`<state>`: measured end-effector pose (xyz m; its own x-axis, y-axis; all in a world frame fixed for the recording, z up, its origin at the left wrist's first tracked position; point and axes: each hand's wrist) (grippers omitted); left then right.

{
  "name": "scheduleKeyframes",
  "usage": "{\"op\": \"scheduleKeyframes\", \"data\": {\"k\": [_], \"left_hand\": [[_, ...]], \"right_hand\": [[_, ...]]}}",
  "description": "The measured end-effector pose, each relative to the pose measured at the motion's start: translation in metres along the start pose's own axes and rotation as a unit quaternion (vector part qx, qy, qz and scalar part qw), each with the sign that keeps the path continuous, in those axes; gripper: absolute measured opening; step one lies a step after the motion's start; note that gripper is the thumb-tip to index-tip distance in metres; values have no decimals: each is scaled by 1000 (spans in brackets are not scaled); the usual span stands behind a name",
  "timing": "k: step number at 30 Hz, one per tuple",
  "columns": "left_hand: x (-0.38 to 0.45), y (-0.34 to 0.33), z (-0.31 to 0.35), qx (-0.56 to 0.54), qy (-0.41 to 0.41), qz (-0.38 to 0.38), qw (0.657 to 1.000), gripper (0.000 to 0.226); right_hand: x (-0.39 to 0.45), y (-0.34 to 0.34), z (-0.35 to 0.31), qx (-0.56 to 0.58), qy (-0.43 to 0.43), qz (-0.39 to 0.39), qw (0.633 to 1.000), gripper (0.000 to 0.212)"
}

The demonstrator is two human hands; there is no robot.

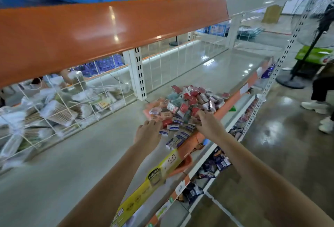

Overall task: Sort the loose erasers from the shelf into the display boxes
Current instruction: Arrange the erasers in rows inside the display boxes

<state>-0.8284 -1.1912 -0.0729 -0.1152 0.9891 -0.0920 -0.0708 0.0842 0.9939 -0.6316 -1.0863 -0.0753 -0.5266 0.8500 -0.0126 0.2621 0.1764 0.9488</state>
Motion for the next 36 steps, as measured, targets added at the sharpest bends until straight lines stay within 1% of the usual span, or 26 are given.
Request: {"op": "scheduleKeyframes", "data": {"k": [5, 7, 13, 17, 19, 21, 23, 26, 27, 28, 29, 31, 34, 36], "left_hand": [[2, -3, -3, 2, -13, 20, 1000, 38], [1, -4, -5, 4, -17, 22, 1000, 36], [-2, -5, -6, 3, -31, 35, 999, 29], [-3, -4, -6, -8, -38, 46, 998, 27], [-4, -1, -6, -30, -38, 58, 997, 25], [-7, 3, -7, -50, -37, 77, 995, 24], [-12, 7, -8, -72, -38, 101, 992, 23], [-22, 13, -15, -113, -34, 127, 985, 22], [-26, 14, -19, -126, -32, 135, 982, 22], [-32, 15, -23, -138, -29, 145, 979, 21], [-38, 15, -28, -147, -26, 156, 976, 19], [-52, 16, -40, -160, -12, 172, 972, 14], [-77, 17, -60, -181, 7, 186, 966, 10], [-97, 18, -73, -182, 23, 197, 963, 10]], "right_hand": [[-2, -2, 1, 1, 23, -2, 1000, 15], [-5, -1, 0, -6, 27, 2, 1000, 13], [-13, 1, -4, -36, 23, 17, 999, 17], [-17, 3, -7, -24, 11, 33, 999, 18], [-18, 4, -8, 0, 7, 42, 999, 17], [-19, 7, -10, 47, 14, 46, 998, 17], [-20, 9, -15, 110, 28, 46, 992, 19], [-25, 12, -29, 219, 36, 18, 975, 18], [-27, 12, -36, 268, 34, 4, 963, 15], [-29, 11, -44, 331, 30, -12, 943, 12], [-32, 11, -52, 405, 26, -33, 913, 10], [-35, 9, -70, 534, 19, -78, 842, 12], [-36, 4, -96, 645, 7, -128, 753, 12], [-38, -2, -115, 691, 4, -168, 703, 13]]}}
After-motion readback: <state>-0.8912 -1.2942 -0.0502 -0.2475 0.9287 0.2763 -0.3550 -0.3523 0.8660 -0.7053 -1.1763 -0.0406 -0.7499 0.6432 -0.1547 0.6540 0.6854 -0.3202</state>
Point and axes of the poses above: each hand's wrist, its own x-axis towards the middle knuckle, its own y-axis out of the back of the hand, z = x × y, and after that the axes turned 8 degrees about -z, right-handed
